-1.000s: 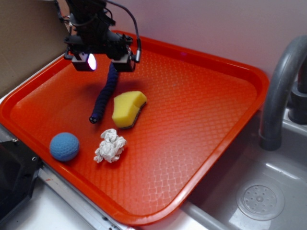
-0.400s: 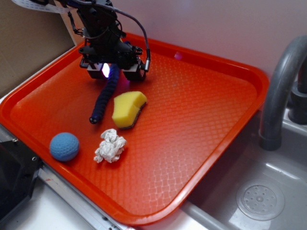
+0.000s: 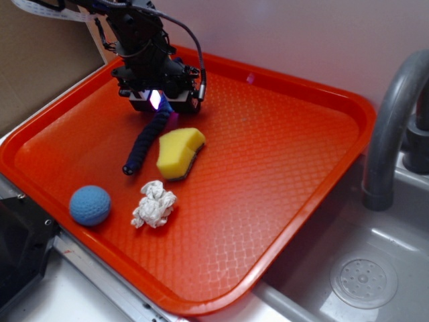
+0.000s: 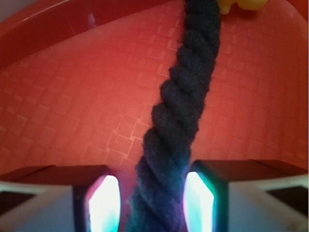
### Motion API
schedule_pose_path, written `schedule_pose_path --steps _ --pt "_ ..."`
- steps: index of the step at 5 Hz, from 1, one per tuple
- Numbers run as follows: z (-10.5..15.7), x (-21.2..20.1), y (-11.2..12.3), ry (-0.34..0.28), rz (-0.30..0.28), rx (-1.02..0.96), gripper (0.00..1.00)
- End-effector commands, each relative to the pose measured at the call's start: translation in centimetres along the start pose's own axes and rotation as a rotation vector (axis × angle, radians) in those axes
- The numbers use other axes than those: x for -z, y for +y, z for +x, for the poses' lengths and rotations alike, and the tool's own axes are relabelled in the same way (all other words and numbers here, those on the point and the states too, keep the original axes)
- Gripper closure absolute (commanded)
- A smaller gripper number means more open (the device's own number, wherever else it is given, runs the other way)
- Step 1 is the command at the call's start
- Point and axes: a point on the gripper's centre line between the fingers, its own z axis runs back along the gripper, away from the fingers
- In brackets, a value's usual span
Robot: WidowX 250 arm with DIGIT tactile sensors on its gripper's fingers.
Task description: Grab the blue rope.
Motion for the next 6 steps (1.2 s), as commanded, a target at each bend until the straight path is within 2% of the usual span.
schedule_pose_path --steps 1,2,3,4,5,6 --pt "0.4 -0.6 1.3 -0.040 0.018 0.021 1.00" --pt "0.9 -2.3 1.0 -0.062 -0.004 0.127 1.00" --pt "1.6 -6.0 0.9 -0.055 -0.031 0.236 1.00" --pt "1.8 -10.2 0.9 -0.015 -0.029 0.307 1.00" --pt "1.4 -14.8 1.3 0.099 -0.093 0.414 1.00" --pt "0.7 -18.3 1.9 0.145 -0.143 0.409 1.00"
